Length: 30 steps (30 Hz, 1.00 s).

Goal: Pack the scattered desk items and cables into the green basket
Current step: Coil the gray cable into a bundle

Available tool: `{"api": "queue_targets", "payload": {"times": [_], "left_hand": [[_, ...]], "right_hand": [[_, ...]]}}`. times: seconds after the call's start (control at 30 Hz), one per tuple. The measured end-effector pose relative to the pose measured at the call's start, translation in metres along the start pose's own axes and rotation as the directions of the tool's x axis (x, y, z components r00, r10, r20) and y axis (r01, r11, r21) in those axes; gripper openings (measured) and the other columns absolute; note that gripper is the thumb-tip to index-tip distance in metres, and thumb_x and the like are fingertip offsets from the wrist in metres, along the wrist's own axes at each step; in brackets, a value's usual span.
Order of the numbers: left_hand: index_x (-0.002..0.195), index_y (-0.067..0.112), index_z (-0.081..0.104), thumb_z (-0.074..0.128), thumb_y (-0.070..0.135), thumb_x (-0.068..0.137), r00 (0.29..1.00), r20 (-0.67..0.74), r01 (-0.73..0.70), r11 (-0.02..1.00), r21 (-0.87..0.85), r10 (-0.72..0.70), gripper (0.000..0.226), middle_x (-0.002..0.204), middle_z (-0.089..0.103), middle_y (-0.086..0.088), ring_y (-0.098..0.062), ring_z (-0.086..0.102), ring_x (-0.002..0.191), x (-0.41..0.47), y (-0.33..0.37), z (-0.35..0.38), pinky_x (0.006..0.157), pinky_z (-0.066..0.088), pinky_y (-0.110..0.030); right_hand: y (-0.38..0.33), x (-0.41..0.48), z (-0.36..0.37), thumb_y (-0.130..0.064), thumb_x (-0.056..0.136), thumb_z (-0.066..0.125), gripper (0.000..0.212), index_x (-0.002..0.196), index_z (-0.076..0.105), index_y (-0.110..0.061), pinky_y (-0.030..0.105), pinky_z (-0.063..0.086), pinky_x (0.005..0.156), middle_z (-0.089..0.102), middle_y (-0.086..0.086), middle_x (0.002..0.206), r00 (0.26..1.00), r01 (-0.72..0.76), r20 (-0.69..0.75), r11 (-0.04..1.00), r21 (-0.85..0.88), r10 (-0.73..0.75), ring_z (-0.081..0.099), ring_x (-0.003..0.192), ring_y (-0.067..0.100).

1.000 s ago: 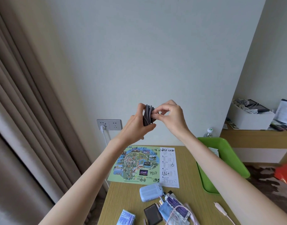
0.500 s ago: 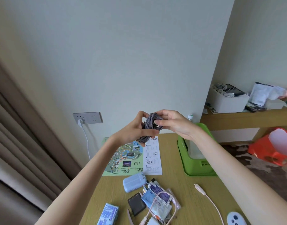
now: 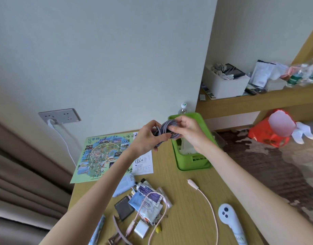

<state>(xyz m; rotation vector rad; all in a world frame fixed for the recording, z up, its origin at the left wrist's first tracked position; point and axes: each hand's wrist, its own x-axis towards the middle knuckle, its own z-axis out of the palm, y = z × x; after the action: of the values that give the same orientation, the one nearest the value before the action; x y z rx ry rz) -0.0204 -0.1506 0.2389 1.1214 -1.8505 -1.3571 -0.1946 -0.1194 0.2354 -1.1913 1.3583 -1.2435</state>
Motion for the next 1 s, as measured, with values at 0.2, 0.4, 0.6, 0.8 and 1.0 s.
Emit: {"api": "queue_targets", "payload": {"times": [0.2, 0.4, 0.6, 0.8, 1.0], "left_hand": [[0.089, 0.006, 0.054, 0.072, 0.024, 0.083, 0.993, -0.099, -0.041, 0.97, 0.242, 0.066, 0.026, 0.064, 0.055, -0.003, -0.008, 0.046, 0.044, 0.024, -0.012, 0.031, 0.04, 0.047, -0.028], [0.09, 0.014, 0.052, 0.069, 0.04, 0.084, 0.977, 0.021, -0.179, 0.761, 0.623, 0.213, 0.031, 0.071, 0.059, 0.005, -0.012, 0.049, 0.058, 0.054, -0.02, 0.046, 0.049, 0.033, -0.023], [0.093, 0.015, 0.046, 0.067, 0.044, 0.085, 0.939, 0.202, -0.327, 0.539, 0.776, 0.278, 0.037, 0.081, 0.064, -0.004, -0.03, 0.058, 0.072, 0.093, -0.03, 0.064, 0.057, 0.044, -0.037], [0.094, 0.017, 0.042, 0.079, 0.049, 0.07, 0.973, 0.157, -0.229, 0.685, 0.691, 0.167, 0.055, 0.078, 0.061, 0.0, -0.025, 0.057, 0.067, 0.132, -0.05, 0.075, 0.055, 0.047, -0.04], [0.1, 0.019, 0.034, 0.067, 0.06, 0.076, 0.949, 0.3, -0.239, 0.842, 0.483, 0.097, 0.058, 0.081, 0.049, 0.024, 0.007, 0.054, 0.067, 0.149, -0.077, 0.09, 0.049, 0.035, -0.015]], "right_hand": [[0.024, 0.007, -0.035, 0.007, 0.089, 0.054, 0.023, 0.111, 0.057, 0.002, 0.036, 0.056, 0.087, 0.066, 0.019, 0.106, 0.979, -0.197, 0.093, 0.963, 0.183, 0.182, 0.066, 0.096, 0.027], [0.037, 0.031, -0.067, -0.032, 0.095, 0.057, 0.036, 0.113, 0.064, -0.002, 0.033, 0.053, 0.09, 0.07, 0.015, 0.113, 0.932, -0.353, 0.112, 0.933, 0.066, 0.345, 0.067, 0.103, 0.027], [0.048, 0.069, -0.091, -0.024, 0.086, 0.07, 0.032, 0.11, 0.069, -0.003, 0.028, 0.055, 0.084, 0.074, 0.01, 0.103, 0.896, -0.387, 0.147, 0.9, -0.199, 0.418, 0.069, 0.098, 0.02], [0.072, 0.096, -0.102, -0.028, 0.088, 0.069, 0.02, 0.076, 0.066, -0.012, 0.026, 0.048, 0.074, 0.071, 0.0, 0.079, 0.909, -0.361, 0.112, 0.892, -0.272, 0.402, 0.063, 0.075, 0.013], [0.114, 0.108, -0.114, -0.027, 0.095, 0.059, 0.042, 0.088, 0.059, 0.014, 0.045, 0.051, 0.077, 0.063, 0.029, 0.084, 0.949, -0.313, -0.174, 0.85, -0.423, 0.263, 0.062, 0.079, 0.038]]}}
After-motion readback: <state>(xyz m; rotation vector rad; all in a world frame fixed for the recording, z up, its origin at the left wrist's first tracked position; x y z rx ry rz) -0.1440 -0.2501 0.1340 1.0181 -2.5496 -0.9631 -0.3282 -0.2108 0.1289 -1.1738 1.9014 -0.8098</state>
